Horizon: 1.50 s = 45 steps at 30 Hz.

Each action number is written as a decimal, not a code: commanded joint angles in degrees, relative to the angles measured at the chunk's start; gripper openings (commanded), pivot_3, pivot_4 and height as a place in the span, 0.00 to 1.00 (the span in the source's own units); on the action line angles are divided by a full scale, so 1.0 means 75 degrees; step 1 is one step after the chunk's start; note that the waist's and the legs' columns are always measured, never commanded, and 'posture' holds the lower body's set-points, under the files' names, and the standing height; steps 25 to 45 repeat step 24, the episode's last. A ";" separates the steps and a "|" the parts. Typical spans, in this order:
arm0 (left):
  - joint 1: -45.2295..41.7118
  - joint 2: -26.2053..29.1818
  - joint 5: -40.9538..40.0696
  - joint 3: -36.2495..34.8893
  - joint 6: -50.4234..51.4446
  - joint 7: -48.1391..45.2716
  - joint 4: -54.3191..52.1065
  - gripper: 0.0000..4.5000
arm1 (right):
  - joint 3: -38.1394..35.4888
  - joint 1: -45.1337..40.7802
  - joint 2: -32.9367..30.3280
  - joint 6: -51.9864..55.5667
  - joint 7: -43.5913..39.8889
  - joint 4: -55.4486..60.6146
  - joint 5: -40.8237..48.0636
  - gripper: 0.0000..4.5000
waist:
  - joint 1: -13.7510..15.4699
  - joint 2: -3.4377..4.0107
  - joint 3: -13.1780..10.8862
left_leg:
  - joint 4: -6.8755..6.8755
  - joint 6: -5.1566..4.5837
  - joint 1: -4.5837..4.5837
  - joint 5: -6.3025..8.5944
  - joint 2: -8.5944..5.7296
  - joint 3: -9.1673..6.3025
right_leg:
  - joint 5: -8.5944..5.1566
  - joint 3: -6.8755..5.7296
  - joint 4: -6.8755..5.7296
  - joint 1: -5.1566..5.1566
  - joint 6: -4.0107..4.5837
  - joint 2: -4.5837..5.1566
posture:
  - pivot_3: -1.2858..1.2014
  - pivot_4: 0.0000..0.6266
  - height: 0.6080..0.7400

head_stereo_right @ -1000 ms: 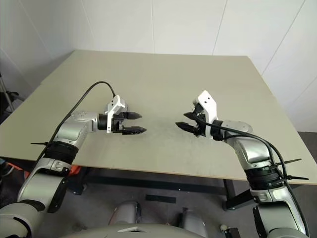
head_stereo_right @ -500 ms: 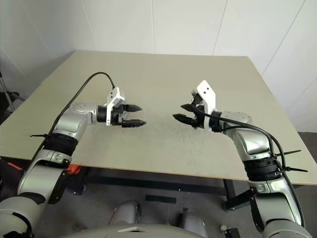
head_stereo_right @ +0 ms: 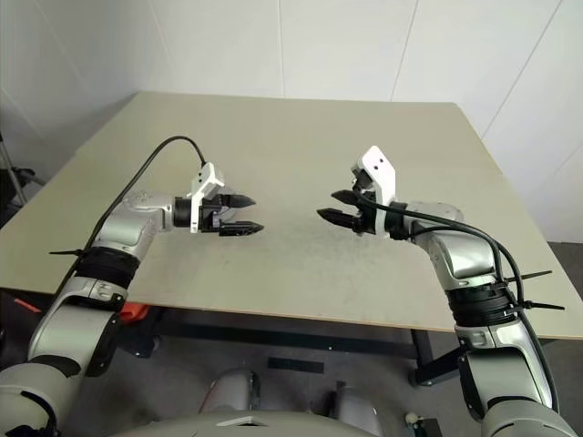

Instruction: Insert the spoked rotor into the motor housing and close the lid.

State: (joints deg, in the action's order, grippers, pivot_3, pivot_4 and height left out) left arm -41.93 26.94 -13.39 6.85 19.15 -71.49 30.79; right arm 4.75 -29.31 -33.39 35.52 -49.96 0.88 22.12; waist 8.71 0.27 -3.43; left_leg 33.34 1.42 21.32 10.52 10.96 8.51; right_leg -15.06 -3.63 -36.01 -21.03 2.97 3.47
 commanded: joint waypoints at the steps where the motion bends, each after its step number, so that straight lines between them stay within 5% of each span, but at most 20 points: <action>1: -0.0051 0.0122 -0.0060 -0.0169 -0.0028 0.0057 -0.0304 1.00 | -0.0051 -0.0190 0.0067 -0.0120 -0.0059 0.0092 0.0001 0.63 | 0.0002 0.0000 0.0000 | 0.0000 0.0000 0.0000 0.0000 0.0000 0.0000 | 0.0000 0.0000 0.0000 0.0000 0.0000 0.0000 | 0.52 0.00 1.00; 45: 0.0008 0.0164 -0.0066 -0.0130 0.0019 -0.0003 -0.0436 1.00 | -0.0118 -0.0129 0.0097 -0.0011 -0.0042 0.0146 -0.0011 0.63 | 0.0001 0.0000 0.0000 | 0.0000 0.0000 -0.0001 0.0000 0.0000 0.0000 | -0.0001 0.0000 -0.0001 0.0000 0.0003 0.0000 | 0.52 0.00 1.00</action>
